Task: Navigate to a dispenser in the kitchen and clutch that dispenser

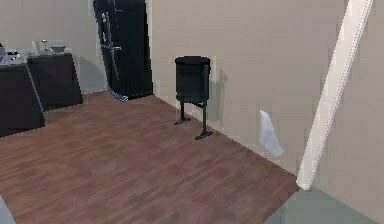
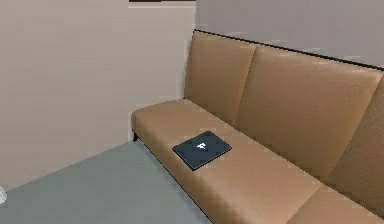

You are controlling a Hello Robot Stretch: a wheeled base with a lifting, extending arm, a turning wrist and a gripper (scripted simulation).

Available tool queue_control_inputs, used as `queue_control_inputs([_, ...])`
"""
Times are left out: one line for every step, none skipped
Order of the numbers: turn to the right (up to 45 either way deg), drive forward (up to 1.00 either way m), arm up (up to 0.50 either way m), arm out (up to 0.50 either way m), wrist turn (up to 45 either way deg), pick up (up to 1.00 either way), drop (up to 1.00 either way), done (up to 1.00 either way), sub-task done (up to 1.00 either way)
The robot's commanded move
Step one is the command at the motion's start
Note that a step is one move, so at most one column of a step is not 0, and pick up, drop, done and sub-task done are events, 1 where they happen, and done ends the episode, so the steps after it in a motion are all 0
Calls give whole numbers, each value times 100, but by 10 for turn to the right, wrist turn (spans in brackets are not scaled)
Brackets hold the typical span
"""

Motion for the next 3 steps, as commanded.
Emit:
queue_control_inputs([-120, 0, 0, 0, 0, 0, 0, 0, 0])
queue_control_inputs([0, 90, 0, 0, 0, 0, 0, 0, 0])
queue_control_inputs([-330, 0, 0, 0, 0, 0, 0, 0, 0])
